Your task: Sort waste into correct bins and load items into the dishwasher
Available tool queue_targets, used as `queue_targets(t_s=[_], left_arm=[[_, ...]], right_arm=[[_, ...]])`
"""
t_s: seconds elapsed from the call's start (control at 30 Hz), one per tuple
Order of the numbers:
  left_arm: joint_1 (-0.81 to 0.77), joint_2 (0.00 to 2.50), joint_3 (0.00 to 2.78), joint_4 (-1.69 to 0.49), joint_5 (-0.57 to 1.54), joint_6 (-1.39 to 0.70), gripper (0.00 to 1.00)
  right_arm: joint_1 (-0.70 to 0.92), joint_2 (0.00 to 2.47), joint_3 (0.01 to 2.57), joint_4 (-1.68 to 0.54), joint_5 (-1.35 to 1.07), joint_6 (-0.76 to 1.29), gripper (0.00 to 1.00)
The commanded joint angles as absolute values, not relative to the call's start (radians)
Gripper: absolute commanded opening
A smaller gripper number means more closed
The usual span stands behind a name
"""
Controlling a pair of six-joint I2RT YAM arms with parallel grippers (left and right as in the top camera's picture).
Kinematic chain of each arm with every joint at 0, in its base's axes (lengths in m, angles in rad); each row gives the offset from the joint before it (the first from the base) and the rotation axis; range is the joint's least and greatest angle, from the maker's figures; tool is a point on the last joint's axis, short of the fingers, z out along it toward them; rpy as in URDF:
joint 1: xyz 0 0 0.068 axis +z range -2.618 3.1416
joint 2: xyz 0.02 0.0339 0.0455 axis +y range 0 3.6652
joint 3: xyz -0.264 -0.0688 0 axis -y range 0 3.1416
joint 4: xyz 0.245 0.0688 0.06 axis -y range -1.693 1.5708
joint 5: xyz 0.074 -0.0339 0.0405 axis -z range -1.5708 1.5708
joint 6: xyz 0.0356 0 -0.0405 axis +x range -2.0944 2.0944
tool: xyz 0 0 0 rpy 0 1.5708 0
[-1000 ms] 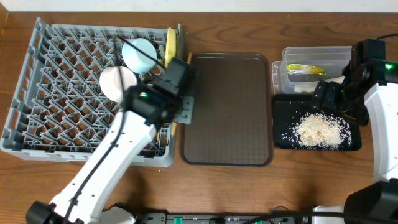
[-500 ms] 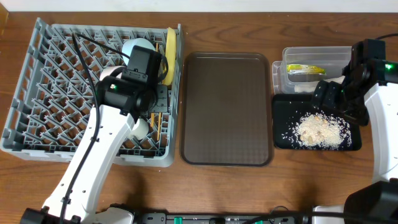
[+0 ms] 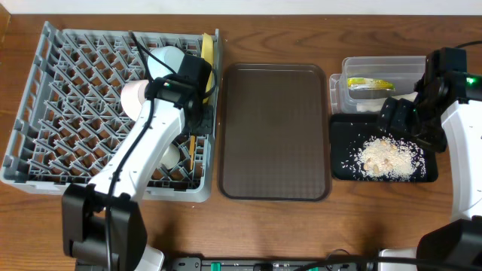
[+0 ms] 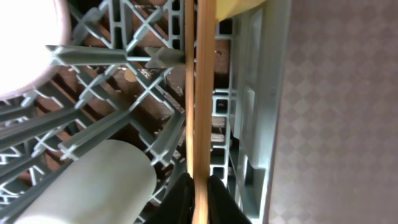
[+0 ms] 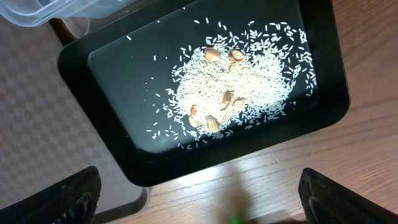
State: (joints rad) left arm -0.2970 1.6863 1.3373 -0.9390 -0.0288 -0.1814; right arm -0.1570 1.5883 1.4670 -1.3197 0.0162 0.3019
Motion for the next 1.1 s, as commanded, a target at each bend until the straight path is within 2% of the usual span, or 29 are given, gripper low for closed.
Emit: queue_targets(t_s=[0.0,0.07,0.2,0.37,0.5,0.6,0.83,1.07], left_arm=[[-0.291,1.704,1.332,-0.937,-0.034,-0.168,0.22],[-0.291,1.700,1.332,-0.937,-0.034,-0.168,0.47],[-0.291,1.674,1.338,-0.941,-0.033,-0.169,0.61],[-0.291,1.585,1.358,-0.978,0.032,-0.164,0.68],[-0.291,1.483,1.358,-0.956,0.071,-0.134,0.76],[-0.283,1.432,1.358,-0.939,0.071,-0.135,0.81],[-0.229,1.388,1.358,-1.061,0.071,-0.181,0.82],[-0.212,1.258,1.305,-1.104,0.068,-0.189,0.82]], right_arm=[[-0.176,1.568,1.472,-1.322,0.018,0.290,0.99],[-0.176,1.568,1.472,-1.320,0.018,0.290,0.99],[-0.176,1.568,1.472,-1.315,0.018,0.271,0.99],[-0.161,1.568,1.472,-1.282,-0.024,0.244,0.99],[-0.133,1.568,1.472,-1.124,-0.246,0.118,0.99],[-0.120,1.568,1.472,-1.010,-0.252,0.115,0.99],[-0.124,1.569,1.472,-1.058,-0.122,0.118,0.99],[-0.124,1.502,1.398,-1.095,-0.107,0.118,0.99]])
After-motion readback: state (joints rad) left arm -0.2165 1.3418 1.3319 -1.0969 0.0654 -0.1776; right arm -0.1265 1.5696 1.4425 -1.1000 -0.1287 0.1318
